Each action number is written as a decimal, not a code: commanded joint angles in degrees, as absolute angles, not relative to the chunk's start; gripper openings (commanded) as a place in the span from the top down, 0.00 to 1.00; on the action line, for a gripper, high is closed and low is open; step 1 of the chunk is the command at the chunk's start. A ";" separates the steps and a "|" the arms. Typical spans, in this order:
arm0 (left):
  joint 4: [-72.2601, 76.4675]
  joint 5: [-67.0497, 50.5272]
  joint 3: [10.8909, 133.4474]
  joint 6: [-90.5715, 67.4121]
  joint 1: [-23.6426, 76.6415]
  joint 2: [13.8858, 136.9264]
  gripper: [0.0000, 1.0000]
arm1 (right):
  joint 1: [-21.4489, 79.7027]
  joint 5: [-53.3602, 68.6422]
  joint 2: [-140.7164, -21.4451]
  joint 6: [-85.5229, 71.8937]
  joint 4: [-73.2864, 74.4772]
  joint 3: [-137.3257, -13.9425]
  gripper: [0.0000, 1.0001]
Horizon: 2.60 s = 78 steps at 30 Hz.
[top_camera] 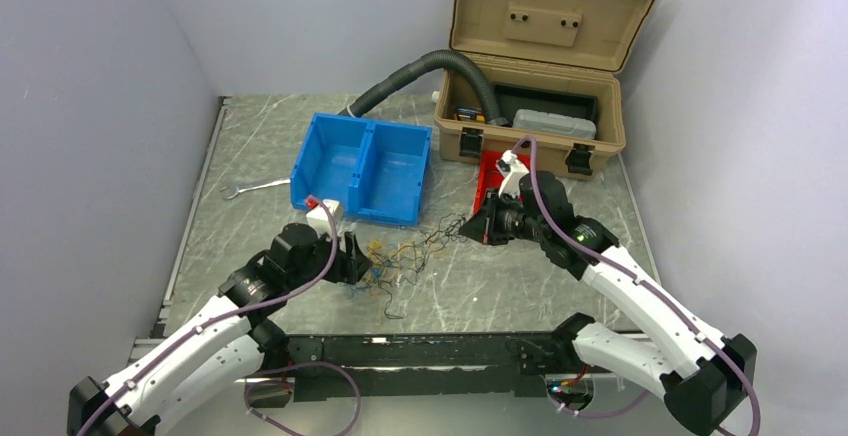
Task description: Untangle the cables
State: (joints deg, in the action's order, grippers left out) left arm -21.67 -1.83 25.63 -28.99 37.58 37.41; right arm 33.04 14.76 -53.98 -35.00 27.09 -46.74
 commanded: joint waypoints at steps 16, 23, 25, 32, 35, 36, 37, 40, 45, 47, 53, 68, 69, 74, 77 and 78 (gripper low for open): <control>11.06 -22.52 34.50 -21.07 38.05 54.39 0.19 | 34.89 25.81 -50.55 -31.04 24.43 -54.67 1.00; 17.48 -29.06 35.58 -22.87 38.20 59.93 0.20 | 34.97 25.27 -50.68 -31.11 24.83 -54.76 1.00; 18.46 -31.22 35.64 -23.53 38.31 61.10 0.22 | 34.93 24.75 -50.71 -31.19 24.56 -54.68 1.00; 21.34 -31.61 33.17 -25.56 38.41 60.31 0.20 | 34.97 24.53 -50.81 -32.08 23.22 -53.88 1.00; 22.15 -32.71 33.37 -25.90 38.50 62.32 0.20 | 34.98 26.47 -50.52 -32.88 21.39 -52.36 1.00; 22.44 -32.98 33.58 -26.05 38.66 63.52 0.20 | 34.98 26.94 -50.50 -33.05 20.94 -52.04 1.00; 22.61 -33.19 33.84 -26.24 38.67 64.61 0.20 | 34.98 27.30 -50.46 -33.17 20.66 -51.88 1.00; 20.49 -31.23 35.09 -26.62 38.92 67.40 0.26 | 34.98 27.51 -50.35 -33.64 20.48 -52.06 1.00; 15.78 -26.36 36.41 -26.97 39.00 71.75 0.74 | 34.98 24.38 -48.57 -33.04 22.33 -53.59 1.00; 14.15 -24.34 36.22 -27.76 38.87 72.93 1.00 | 34.98 22.18 -46.84 -32.59 23.87 -54.37 1.00; 11.97 -19.60 33.17 -29.38 37.51 72.10 1.00 | 35.00 5.06 -41.26 -34.22 31.76 -56.65 1.00; 1.67 1.16 26.65 -30.27 35.91 53.71 1.00 | 34.91 -29.33 -29.03 -47.43 44.83 -50.75 0.97; 1.16 1.77 26.89 -29.98 35.92 53.05 1.00 | 34.89 -28.67 -29.46 -46.84 44.78 -50.60 0.96; -2.79 3.21 28.03 -29.30 35.95 51.49 1.00 | 34.89 -27.09 -31.90 -46.24 45.18 -50.54 0.86; -3.30 3.49 27.44 -28.59 35.92 49.18 1.00 | 34.94 -25.78 -31.85 -45.37 43.98 -49.33 0.42; -2.73 2.59 27.09 -28.12 35.92 48.39 1.00 | 34.90 -24.32 -31.80 -43.93 42.33 -48.67 0.22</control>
State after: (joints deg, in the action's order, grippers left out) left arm -0.97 0.43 27.68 -30.41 36.05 51.79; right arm 34.96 -24.56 -31.81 -46.68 45.34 -49.95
